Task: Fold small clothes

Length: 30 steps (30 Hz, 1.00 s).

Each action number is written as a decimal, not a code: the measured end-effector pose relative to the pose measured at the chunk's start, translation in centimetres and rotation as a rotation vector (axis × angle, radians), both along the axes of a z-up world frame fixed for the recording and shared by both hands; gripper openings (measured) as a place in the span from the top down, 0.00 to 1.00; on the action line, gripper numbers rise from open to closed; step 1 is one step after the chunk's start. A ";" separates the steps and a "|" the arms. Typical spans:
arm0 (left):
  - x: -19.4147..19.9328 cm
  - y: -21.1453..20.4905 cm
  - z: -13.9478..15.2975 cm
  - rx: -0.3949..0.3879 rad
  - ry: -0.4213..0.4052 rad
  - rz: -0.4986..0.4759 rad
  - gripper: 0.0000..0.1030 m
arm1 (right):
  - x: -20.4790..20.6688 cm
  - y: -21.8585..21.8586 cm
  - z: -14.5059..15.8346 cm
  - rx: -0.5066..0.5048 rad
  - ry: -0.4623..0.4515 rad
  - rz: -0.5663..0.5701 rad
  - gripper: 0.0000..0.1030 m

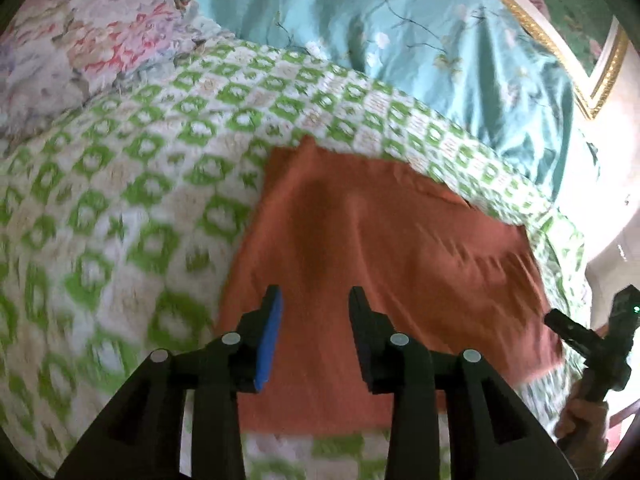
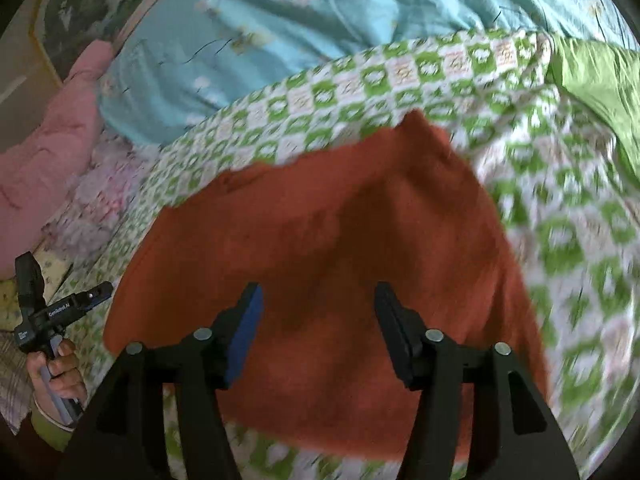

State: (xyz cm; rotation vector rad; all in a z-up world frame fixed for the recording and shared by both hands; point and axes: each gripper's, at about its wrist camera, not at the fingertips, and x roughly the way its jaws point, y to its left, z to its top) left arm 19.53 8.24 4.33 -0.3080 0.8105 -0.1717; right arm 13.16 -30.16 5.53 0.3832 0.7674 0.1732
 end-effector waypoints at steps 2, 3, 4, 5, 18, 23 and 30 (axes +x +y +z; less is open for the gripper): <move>-1.6 -0.4 -0.5 -0.014 0.017 -0.006 0.65 | -1.2 1.1 -0.3 -0.003 0.008 0.013 0.39; -1.8 -0.6 -0.7 -0.020 0.024 -0.008 0.64 | -1.6 1.5 -0.4 -0.008 0.012 0.017 0.38; -2.4 -0.8 -0.9 -0.027 0.033 -0.011 0.61 | -2.2 2.0 -0.5 -0.015 0.013 0.019 0.38; -2.9 -0.9 -1.2 -0.033 0.043 -0.008 0.60 | -2.7 2.4 -0.5 -0.017 0.013 0.019 0.36; -6.3 -1.4 -3.0 -0.052 0.085 0.021 0.44 | -7.4 6.1 -0.6 -0.191 0.028 -0.047 0.17; -6.1 -1.5 -3.3 -0.073 0.116 0.014 0.35 | -8.1 6.6 0.0 -0.292 0.020 -0.082 0.12; -5.1 -1.3 -4.1 -0.154 0.157 0.052 0.35 | -8.3 7.2 0.7 -0.379 0.002 -0.098 0.09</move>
